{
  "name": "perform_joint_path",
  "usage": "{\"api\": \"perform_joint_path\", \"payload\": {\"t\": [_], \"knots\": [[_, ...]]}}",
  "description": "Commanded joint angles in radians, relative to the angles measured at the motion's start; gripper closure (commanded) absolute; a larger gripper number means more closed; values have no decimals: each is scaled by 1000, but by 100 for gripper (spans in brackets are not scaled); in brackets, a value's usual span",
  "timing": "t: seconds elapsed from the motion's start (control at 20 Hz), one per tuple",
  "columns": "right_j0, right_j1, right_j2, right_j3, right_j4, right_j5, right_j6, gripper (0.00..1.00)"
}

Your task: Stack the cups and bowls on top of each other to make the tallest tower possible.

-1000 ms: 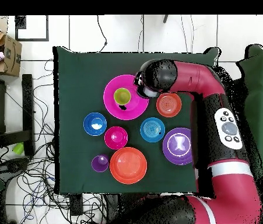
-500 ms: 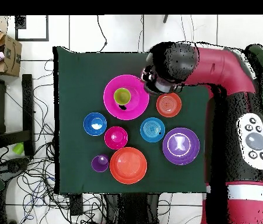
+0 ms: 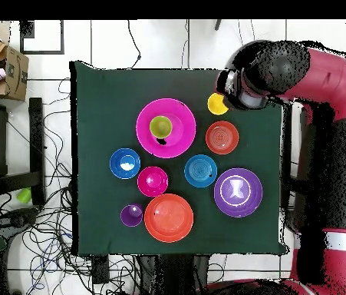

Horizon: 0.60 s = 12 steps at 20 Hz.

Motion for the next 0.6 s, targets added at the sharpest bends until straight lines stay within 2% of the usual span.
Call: {"api": "perform_joint_path", "payload": {"t": [0.05,0.2,0.45,0.6], "knots": [[-8,133,61,-13,-115,-42,-382,0],[3,140,48,18,-108,-94,-336,0],[37,84,11,133,-90,-168,-197,0],[49,74,2,160,-86,-191,-169,0]]}}
